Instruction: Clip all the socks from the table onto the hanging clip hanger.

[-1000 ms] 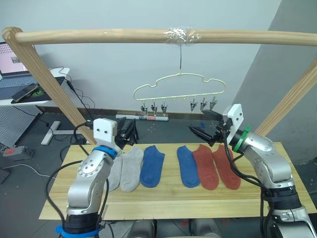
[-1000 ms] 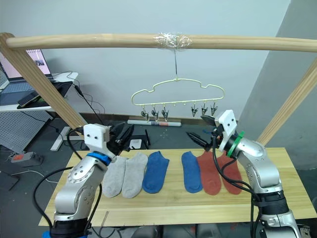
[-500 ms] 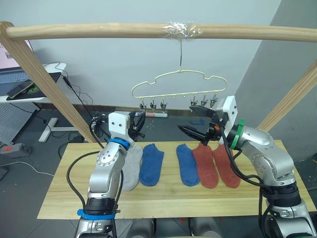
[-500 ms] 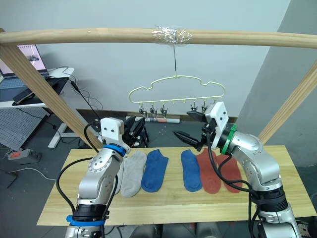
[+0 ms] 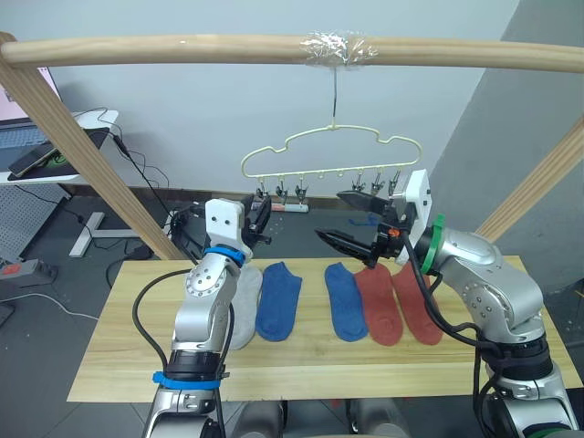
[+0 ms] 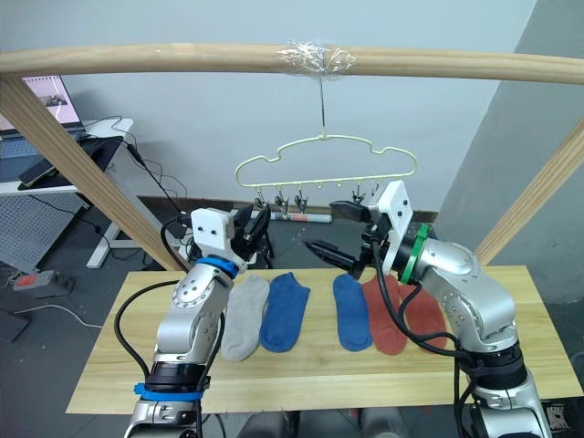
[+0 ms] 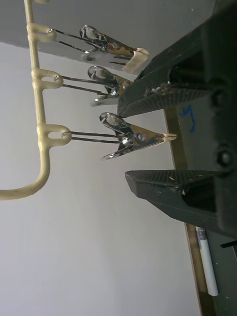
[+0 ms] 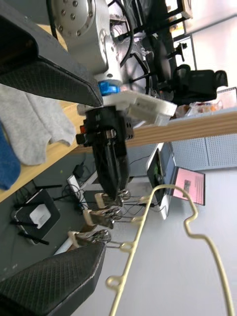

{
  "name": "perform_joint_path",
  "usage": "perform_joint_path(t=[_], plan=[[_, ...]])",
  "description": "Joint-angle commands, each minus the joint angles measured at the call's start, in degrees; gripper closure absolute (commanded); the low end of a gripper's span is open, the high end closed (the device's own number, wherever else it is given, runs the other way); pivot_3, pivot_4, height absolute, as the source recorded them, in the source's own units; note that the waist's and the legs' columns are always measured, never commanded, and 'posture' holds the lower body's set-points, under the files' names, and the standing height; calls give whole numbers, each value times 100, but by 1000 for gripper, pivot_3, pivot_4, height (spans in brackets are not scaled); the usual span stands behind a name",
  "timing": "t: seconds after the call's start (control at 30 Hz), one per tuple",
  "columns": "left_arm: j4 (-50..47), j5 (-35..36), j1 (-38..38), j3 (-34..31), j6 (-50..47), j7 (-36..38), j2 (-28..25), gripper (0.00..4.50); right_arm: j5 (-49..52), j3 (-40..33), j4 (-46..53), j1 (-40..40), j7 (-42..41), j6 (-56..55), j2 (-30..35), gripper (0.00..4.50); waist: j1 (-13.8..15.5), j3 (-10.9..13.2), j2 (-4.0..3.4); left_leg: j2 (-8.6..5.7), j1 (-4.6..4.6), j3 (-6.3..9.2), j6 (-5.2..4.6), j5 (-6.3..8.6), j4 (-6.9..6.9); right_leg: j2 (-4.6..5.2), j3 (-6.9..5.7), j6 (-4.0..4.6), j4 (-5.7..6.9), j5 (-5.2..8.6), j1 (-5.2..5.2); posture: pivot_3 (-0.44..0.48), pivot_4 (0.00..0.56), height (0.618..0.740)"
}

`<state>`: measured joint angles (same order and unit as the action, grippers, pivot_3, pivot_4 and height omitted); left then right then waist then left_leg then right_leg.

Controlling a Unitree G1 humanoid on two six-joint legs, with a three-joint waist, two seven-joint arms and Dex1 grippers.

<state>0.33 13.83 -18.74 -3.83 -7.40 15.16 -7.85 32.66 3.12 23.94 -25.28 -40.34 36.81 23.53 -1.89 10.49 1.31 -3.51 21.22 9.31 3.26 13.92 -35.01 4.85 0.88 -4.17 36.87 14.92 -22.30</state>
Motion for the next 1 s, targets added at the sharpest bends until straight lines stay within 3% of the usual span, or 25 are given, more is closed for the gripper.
perform_joint_path(t=[0.03, 1.0], plan=[[-54, -38, -162, -50, 162, -19, -12, 2651, 202, -95, 265, -125, 47, 18, -33, 0, 0, 1, 0, 0, 0, 0, 0, 0, 0, 0, 0, 0, 0, 0, 0, -109, 184, 740], [219, -52, -361, -63, 349, 8, 32, 2651, 571, -132, 430, -209, 327, 207, 30, 0, -19, 24, -1, 0, 2, 2, 0, 0, 0, 0, -2, 0, 0, 0, -1, -124, 191, 740]])
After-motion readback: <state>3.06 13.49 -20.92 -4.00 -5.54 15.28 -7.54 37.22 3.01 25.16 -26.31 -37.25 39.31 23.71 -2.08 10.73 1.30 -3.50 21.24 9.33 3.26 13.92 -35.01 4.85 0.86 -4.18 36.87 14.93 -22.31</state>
